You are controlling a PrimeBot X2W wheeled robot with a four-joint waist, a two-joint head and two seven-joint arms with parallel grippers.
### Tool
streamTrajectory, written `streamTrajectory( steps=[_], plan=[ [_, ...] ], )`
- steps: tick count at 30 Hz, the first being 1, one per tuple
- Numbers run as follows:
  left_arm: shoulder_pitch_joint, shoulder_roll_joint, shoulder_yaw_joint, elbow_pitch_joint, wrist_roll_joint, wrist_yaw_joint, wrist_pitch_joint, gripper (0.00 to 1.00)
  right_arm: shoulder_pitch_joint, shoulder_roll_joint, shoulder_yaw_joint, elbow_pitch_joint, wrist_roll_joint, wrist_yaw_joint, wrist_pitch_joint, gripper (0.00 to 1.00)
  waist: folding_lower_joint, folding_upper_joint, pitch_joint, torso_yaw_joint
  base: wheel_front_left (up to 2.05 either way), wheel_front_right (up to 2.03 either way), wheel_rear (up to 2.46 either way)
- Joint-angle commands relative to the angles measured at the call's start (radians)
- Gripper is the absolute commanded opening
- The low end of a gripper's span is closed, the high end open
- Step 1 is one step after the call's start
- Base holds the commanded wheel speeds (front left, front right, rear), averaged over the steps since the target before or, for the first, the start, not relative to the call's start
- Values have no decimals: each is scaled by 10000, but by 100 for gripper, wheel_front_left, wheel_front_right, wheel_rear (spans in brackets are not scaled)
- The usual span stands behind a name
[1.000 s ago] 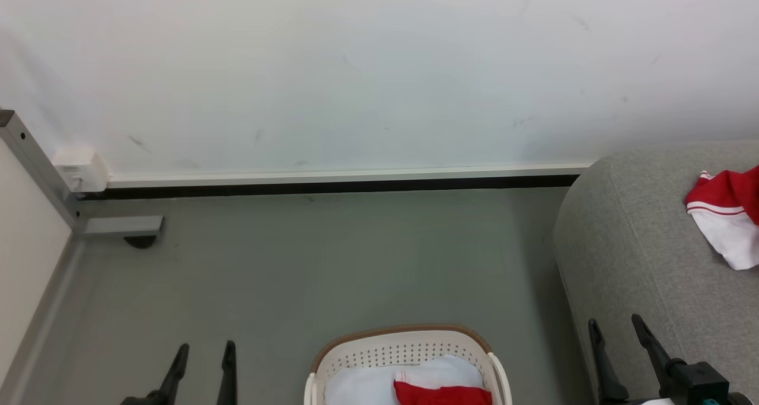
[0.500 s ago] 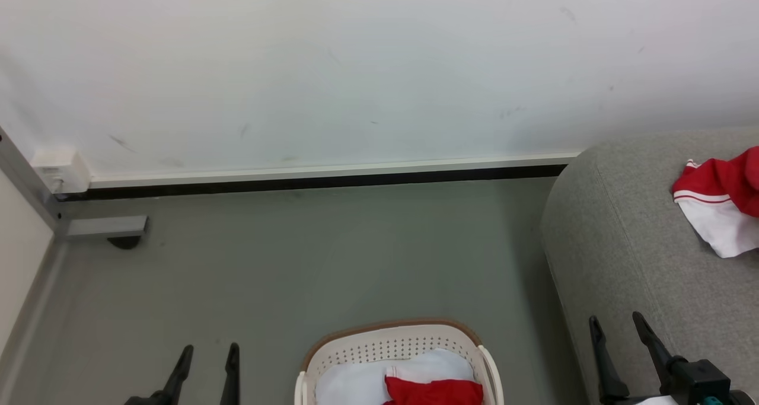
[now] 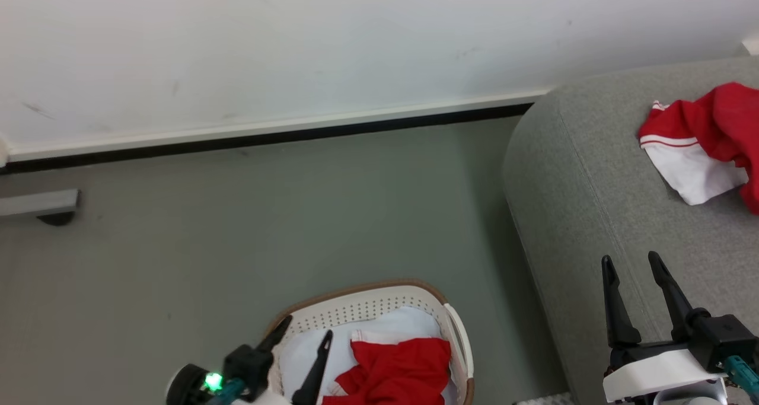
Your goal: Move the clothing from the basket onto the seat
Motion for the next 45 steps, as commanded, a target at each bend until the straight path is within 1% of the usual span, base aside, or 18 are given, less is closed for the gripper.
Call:
streamTrajectory(
  steps=[1, 5, 9, 15, 22, 25, 30, 34, 45],
  plan=[
    [-386, 177, -448, 413, 275, -38, 218, 100, -117, -22, -50, -147, 72, -25, 6, 100, -1, 0, 569, -490, 0, 0, 0],
    [-1064, 352, -1848, 1439, 367, -54, 736, 100, -250, -25, -74, -371, 161, -24, 6, 100, -1, 0, 1133, -816, 0, 0, 0],
    [-1797, 532, -3078, 2617, 289, -42, 1389, 100, -409, -21, -95, -565, 256, -25, 6, 100, -1, 0, 1701, -999, 0, 0, 0],
    [-2996, 582, -4382, 4221, 146, -45, 2080, 100, -769, -15, -156, -994, 341, -25, 6, 100, -1, 0, 2750, -1036, 0, 0, 0],
    [-4234, 245, -5299, 5642, -98, -47, 2052, 100, -1212, -18, -111, -1496, 365, -25, 6, 100, -1, 0, 3935, -1066, 0, 0, 0],
    [-4566, 116, -5739, 6131, -340, -48, 2092, 100, -1290, -20, -68, -1628, 362, -25, 6, 100, -1, 0, 4212, -1111, 0, 0, 0],
    [-5012, 94, -6344, 6767, -664, -47, 2029, 100, -1401, -21, -72, -1753, 418, -25, 6, 100, -1, 0, 4512, -1187, 0, 0, 0],
    [-5394, 141, -6525, 7203, -700, -47, 1893, 100, -1426, -20, -108, -1868, 425, -25, 6, 100, -1, 0, 4775, -1222, 0, 0, 0],
    [-6091, -50, -7075, 8065, -921, -47, 1677, 100, -1616, -21, -135, -2069, 542, -25, 6, 100, -1, 0, 5612, -1296, 0, 0, 0]
  ],
)
